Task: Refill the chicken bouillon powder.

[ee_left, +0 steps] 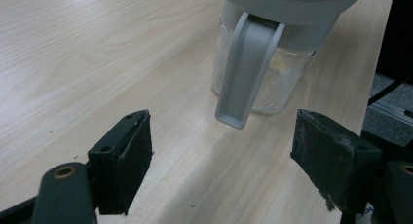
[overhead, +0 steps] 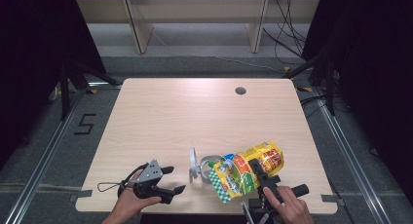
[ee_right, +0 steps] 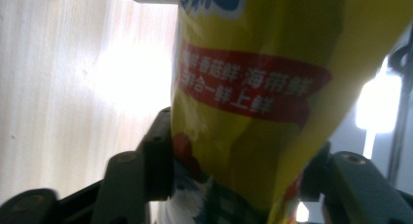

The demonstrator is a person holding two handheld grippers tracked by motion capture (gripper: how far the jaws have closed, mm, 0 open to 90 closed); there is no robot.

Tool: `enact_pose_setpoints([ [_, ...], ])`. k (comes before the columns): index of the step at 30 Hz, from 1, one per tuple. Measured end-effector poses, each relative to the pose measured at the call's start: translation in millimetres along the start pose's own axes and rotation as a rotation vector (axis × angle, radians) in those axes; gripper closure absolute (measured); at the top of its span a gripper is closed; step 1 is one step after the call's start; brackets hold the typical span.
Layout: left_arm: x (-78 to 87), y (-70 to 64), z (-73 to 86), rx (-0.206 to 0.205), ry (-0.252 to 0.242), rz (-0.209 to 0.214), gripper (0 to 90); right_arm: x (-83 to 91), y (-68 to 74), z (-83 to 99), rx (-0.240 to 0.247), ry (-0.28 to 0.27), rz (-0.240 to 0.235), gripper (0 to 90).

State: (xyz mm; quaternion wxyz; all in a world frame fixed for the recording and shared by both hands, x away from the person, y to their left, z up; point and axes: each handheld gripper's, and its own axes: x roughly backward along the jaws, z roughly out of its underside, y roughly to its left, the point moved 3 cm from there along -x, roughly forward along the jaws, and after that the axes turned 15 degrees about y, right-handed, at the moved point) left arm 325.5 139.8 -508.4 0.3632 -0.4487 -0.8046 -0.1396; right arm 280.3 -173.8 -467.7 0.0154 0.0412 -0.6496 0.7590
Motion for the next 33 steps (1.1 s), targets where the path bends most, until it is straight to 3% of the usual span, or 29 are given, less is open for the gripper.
enact_pose_setpoints([
  [4, 0.4, 0.9, -0.2, -0.015, -0.002, -0.001, 22.0, -0.5, 5.6, -2.4, -0.015, -0.010, -0.012, 49.1],
  [5, 0.4, 0.9, -0.3, -0.015, -0.002, -0.001, 22.0, -0.4, 3.5, -3.6, 0.023, -0.007, -0.002, 49.2],
  [8, 0.4, 0.8, -0.3, -0.017, 0.000, 0.000, 22.0, -1.8, 6.7, -2.9, -0.002, -0.004, -0.001, 49.3],
  [9, 0.1, -0.2, 0.1, 0.002, 0.000, 0.005, 21.9, -1.7, 5.9, -2.9, 0.007, 0.002, -0.002, 49.4],
  [12, 0.2, 0.9, -0.1, -0.013, 0.003, 0.000, 22.0, -1.6, 2.7, -3.3, 0.044, -0.010, 0.036, 49.4],
  [14, 0.0, 0.6, 0.1, -0.009, 0.003, -0.001, 22.0, -0.8, 5.7, -2.0, 0.022, 0.007, 0.028, 49.4],
  [16, 0.4, 0.6, 0.0, -0.010, 0.002, 0.000, 22.0, -0.2, 2.5, -2.2, 0.067, 0.000, 0.047, 49.4],
  [18, 0.2, 0.8, -0.4, -0.005, -0.005, -0.006, 22.0, 1.0, 2.5, -1.1, 0.066, 0.014, 0.045, 49.4],
  [19, 0.3, 2.2, 0.0, -0.013, 0.001, -0.008, 22.0, 1.4, -1.1, -1.7, 0.098, 0.003, 0.062, 49.4],
  [22, -0.6, 1.8, 0.3, -0.007, 0.003, -0.002, 22.0, 2.6, -4.6, -2.7, 0.132, 0.011, 0.072, 49.4],
  [23, -0.8, 1.9, 0.3, -0.012, 0.006, -0.003, 22.0, 1.3, -5.6, -3.6, 0.142, -0.012, 0.088, 49.4],
  [28, -0.8, 2.5, 0.3, -0.008, 0.004, -0.007, 22.0, -0.3, -2.4, -4.5, 0.154, -0.012, 0.070, 49.5],
  [29, -1.3, 2.3, 1.2, 0.013, 0.012, -0.010, 22.0, -0.4, -2.9, -4.3, 0.150, -0.013, 0.068, 49.5],
  [33, -1.7, 3.1, 0.5, -0.002, 0.005, -0.005, 22.0, -0.5, -6.2, -2.3, 0.183, -0.023, 0.086, 49.6],
])
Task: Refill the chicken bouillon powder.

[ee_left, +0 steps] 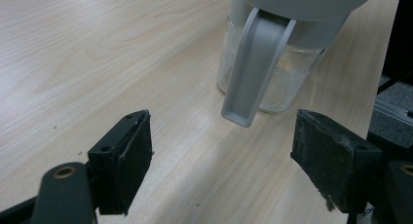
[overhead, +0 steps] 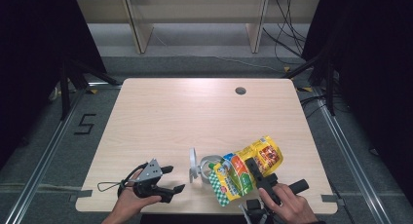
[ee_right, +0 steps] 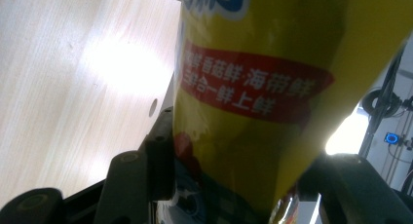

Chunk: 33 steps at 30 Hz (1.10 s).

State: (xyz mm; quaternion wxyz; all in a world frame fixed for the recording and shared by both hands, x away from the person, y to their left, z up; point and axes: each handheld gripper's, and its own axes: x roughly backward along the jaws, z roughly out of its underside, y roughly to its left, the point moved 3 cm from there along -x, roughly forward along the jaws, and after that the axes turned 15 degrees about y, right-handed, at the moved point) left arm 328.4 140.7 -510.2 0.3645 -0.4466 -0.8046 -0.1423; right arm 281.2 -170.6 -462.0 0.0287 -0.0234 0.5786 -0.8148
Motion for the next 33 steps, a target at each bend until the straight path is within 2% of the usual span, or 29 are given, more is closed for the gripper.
enact_pose_setpoints([
  [1, 0.1, 0.0, -0.2, -0.003, -0.001, -0.001, 22.0, -0.1, -0.3, 0.9, -0.001, -0.001, 0.000, 49.6],
  [2, -0.2, -1.4, 0.1, 0.016, 0.000, 0.004, 22.0, -0.8, -1.1, 1.0, 0.019, -0.004, -0.009, 49.6],
  [3, 0.7, -0.7, 0.3, 0.007, 0.012, -0.014, 22.0, -1.1, -2.0, 1.6, 0.028, -0.004, -0.004, 49.6],
  [4, 0.6, -1.4, 0.1, 0.009, 0.005, -0.007, 22.0, -1.4, -2.9, 1.8, 0.036, -0.004, -0.009, 49.6],
  [5, 0.9, -0.3, -0.3, -0.013, 0.005, -0.010, 22.0, -2.0, -4.7, 2.0, 0.053, -0.007, -0.003, 49.6],
  [7, 0.9, -0.4, 0.8, 0.005, 0.018, -0.017, 22.0, -2.7, -5.5, 2.4, 0.072, -0.004, -0.004, 49.6],
  [9, 0.0, -1.4, 0.6, 0.014, 0.007, 0.008, 22.0, -3.1, -4.5, 3.0, 0.027, 0.002, 0.000, 49.8],
  [10, -0.1, -1.4, 0.6, 0.014, 0.007, 0.008, 22.0, -3.3, -5.1, 3.5, 0.058, 0.004, -0.009, 49.9],
  [12, -0.2, -1.3, 0.4, 0.016, 0.006, 0.008, 22.0, -5.3, -6.1, 2.4, 0.056, -0.014, -0.003, 50.0],
  [13, -0.3, -1.3, 0.3, 0.017, 0.005, 0.009, 21.9, -5.0, -4.0, 3.3, 0.029, -0.001, -0.014, 50.1],
  [15, -0.6, -1.3, 0.4, 0.016, 0.002, 0.000, 22.0, -6.4, -5.3, 3.2, 0.049, -0.005, -0.008, 50.2],
  [16, -0.3, -1.0, 0.7, 0.011, 0.008, -0.005, 22.0, -6.5, -4.6, 3.1, 0.032, -0.003, -0.009, 50.4],
  [18, -0.3, 0.1, 0.4, -0.012, 0.010, -0.003, 22.0, -6.5, -5.9, 4.0, 0.065, 0.003, -0.006, 50.8],
  [20, -0.2, -0.2, 0.4, -0.007, 0.011, -0.008, 22.0, -6.1, -8.0, 4.4, 0.096, 0.002, -0.011, 50.9],
  [25, -0.3, -0.2, 0.4, -0.008, 0.010, -0.008, 22.0, -6.1, -11.9, 4.8, 0.100, -0.009, 0.003, 51.0],
  [26, -0.2, -0.2, 0.4, -0.007, 0.010, -0.008, 22.0, -5.7, -12.2, 5.0, 0.103, 0.004, -0.006, 51.0],
  [29, -0.4, -0.1, 0.5, -0.008, 0.009, -0.003, 22.0, -6.2, -13.2, 4.8, 0.124, -0.002, 0.000, 51.1],
  [31, -0.8, -1.0, 0.9, 0.013, 0.010, 0.002, 22.0, -6.6, -14.5, 5.2, 0.134, -0.004, 0.005, 51.1],
  [33, -1.0, -1.0, 0.8, 0.012, 0.009, 0.002, 21.9, -6.8, -15.8, 5.8, 0.151, 0.001, 0.012, 51.1],
])
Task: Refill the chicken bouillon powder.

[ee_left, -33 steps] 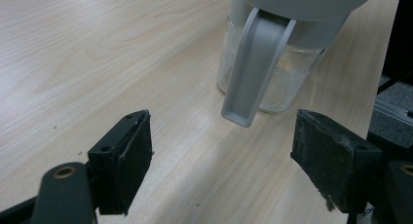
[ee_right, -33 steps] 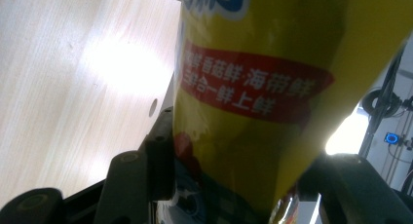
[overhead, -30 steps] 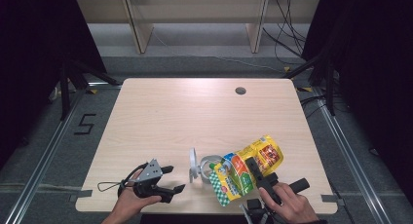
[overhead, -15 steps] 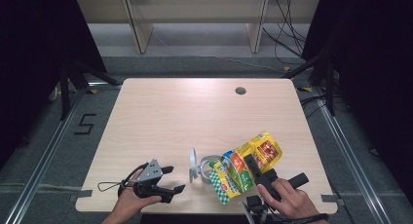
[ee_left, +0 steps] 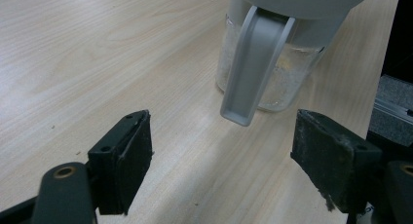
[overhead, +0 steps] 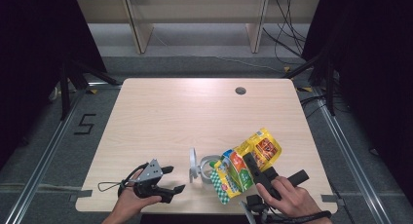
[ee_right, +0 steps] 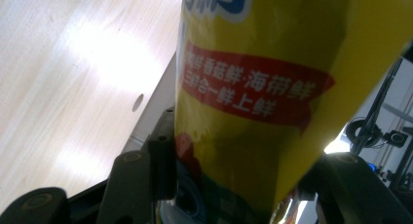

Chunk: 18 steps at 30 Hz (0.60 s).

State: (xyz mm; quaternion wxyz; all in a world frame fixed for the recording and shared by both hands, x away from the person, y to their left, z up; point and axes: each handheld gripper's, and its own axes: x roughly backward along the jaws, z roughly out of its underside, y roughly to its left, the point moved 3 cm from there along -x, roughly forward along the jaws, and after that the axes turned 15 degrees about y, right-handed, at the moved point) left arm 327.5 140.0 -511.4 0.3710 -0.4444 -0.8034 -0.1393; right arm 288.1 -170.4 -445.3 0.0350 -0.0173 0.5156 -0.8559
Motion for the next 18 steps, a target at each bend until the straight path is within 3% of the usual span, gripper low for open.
enact_pose_setpoints([
  [1, 0.4, 1.2, -0.5, -0.024, 0.000, -0.006, 22.0, -0.3, -0.4, 0.2, 0.005, -0.001, 0.002, 51.2],
  [4, 1.0, 0.8, -0.4, -0.021, 0.001, -0.010, 22.0, -0.8, -2.3, 0.8, 0.020, -0.010, 0.004, 51.5],
  [6, 0.5, -0.2, -0.3, 0.005, -0.008, -0.003, 22.0, -1.0, -2.3, 1.3, 0.026, -0.011, 0.000, 52.2],
  [7, 0.9, 1.4, -0.5, -0.019, -0.003, -0.011, 22.0, -1.1, -2.3, 1.4, 0.036, -0.011, 0.001, 52.3],
  [9, 0.4, -0.3, 0.0, 0.005, -0.004, -0.004, 22.0, -1.5, -3.3, 2.0, 0.039, -0.008, 0.002, 52.4],
  [18, 0.6, 0.4, -0.4, -0.006, -0.005, -0.006, 22.0, -1.5, -1.9, 2.9, 0.043, -0.007, 0.002, 52.5],
])
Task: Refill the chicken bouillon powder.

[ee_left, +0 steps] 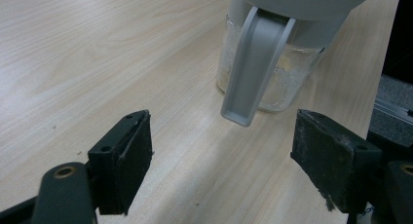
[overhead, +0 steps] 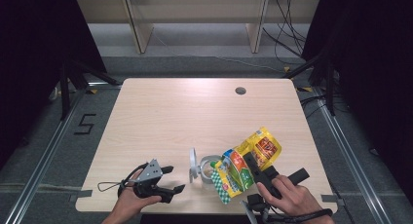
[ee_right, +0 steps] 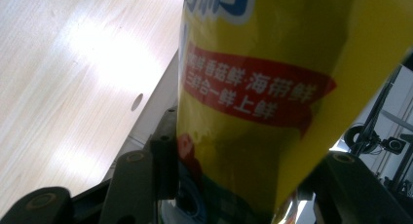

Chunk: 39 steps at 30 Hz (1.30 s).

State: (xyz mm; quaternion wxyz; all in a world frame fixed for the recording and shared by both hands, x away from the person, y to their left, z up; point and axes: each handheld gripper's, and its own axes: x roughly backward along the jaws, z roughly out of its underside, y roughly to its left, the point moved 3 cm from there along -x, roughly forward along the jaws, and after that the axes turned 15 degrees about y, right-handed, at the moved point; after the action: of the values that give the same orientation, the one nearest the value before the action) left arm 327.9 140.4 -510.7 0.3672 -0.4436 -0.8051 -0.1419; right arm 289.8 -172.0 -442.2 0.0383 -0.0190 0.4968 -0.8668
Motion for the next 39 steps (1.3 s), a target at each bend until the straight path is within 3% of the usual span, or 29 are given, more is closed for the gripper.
enact_pose_setpoints([
  [6, 0.0, -0.6, 0.3, 0.009, 0.000, 0.001, 22.0, -0.2, -2.1, 0.9, 0.016, -0.003, 0.006, 52.5],
  [11, 0.5, 0.7, -0.5, -0.013, 0.001, 0.004, 22.0, 0.3, -0.7, 2.3, 0.002, 0.000, 0.001, 52.6],
  [12, 0.2, -0.5, -0.1, 0.008, 0.001, 0.011, 22.0, 0.4, -0.5, 2.5, 0.003, 0.001, -0.002, 52.5],
  [15, 0.2, -0.7, 0.0, 0.010, -0.003, 0.005, 22.0, 0.7, -0.4, 2.9, 0.008, 0.000, -0.002, 52.5],
  [16, 0.5, 0.5, -0.4, -0.010, -0.002, 0.002, 22.0, 0.3, -1.5, 2.7, 0.021, -0.008, 0.002, 52.6],
  [19, 0.5, 0.7, -0.5, -0.012, -0.003, 0.001, 22.0, 1.0, -1.5, 4.5, 0.013, -0.004, -0.002, 52.6],
  [21, 0.6, 0.6, -0.7, -0.013, -0.004, 0.001, 22.0, 0.6, -3.3, 5.1, 0.034, -0.012, 0.007, 52.6],
  [23, 0.3, -0.6, -0.3, 0.009, -0.003, 0.008, 22.0, 0.8, -3.5, 5.8, 0.042, -0.010, 0.007, 52.6],
  [27, 1.2, 0.7, -0.5, -0.012, -0.001, -0.005, 22.0, 1.8, -3.6, 7.0, 0.040, -0.006, 0.002, 52.6],
  [39, 0.9, 0.6, -0.3, -0.010, -0.002, -0.004, 22.0, 2.4, -3.8, 7.6, 0.042, -0.011, 0.007, 52.7],
])
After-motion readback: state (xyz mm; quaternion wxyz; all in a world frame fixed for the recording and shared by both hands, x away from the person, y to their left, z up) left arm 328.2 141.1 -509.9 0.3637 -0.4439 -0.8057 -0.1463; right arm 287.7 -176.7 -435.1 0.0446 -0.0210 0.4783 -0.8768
